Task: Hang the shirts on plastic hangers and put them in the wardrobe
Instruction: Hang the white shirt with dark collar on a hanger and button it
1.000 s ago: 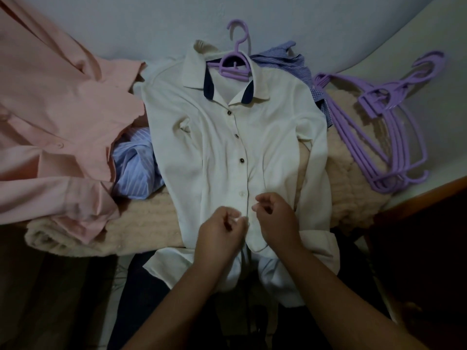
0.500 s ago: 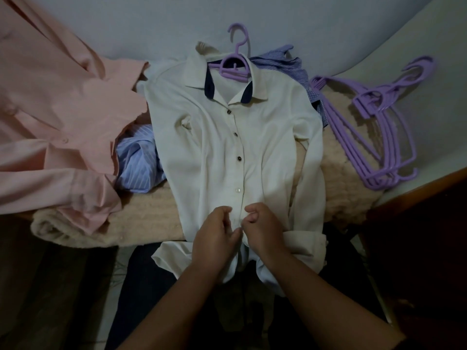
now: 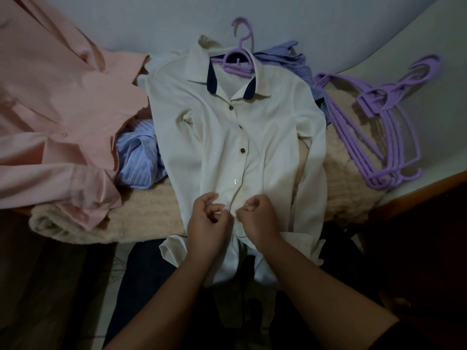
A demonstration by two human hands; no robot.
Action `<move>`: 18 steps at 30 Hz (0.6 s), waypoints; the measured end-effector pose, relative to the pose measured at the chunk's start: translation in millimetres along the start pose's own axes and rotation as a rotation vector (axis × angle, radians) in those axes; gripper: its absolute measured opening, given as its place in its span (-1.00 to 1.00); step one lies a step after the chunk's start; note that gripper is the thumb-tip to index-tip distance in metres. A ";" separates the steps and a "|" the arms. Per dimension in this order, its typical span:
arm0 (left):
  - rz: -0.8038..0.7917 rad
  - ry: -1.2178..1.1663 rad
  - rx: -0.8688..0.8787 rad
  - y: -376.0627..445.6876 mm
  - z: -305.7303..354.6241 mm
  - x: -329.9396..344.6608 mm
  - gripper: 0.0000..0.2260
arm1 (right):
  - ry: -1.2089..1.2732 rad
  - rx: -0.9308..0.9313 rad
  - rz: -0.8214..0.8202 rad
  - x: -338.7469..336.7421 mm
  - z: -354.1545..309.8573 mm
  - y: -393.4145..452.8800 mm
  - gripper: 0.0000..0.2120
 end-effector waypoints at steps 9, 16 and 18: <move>-0.027 -0.233 -0.056 6.0 22.5 4.8 -0.67 | 0.097 -0.017 0.111 -22.8 -23.0 -2.7 -0.78; -0.086 -0.142 -0.068 11.1 18.2 13.9 -0.71 | 0.019 -0.050 0.103 -27.7 -34.1 8.9 -0.72; -0.091 -0.137 -0.070 13.4 16.5 15.2 -0.70 | 0.009 -0.060 0.095 -27.4 -35.8 12.0 -0.71</move>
Point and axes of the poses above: each hand's wrist, its own y-axis towards the middle knuckle, its own x-axis out of the palm, z = x × y, the point moved 9 cm from there along y, towards the middle knuckle, and after that the axes turned 13 degrees about -y, right-handed, at the moved point
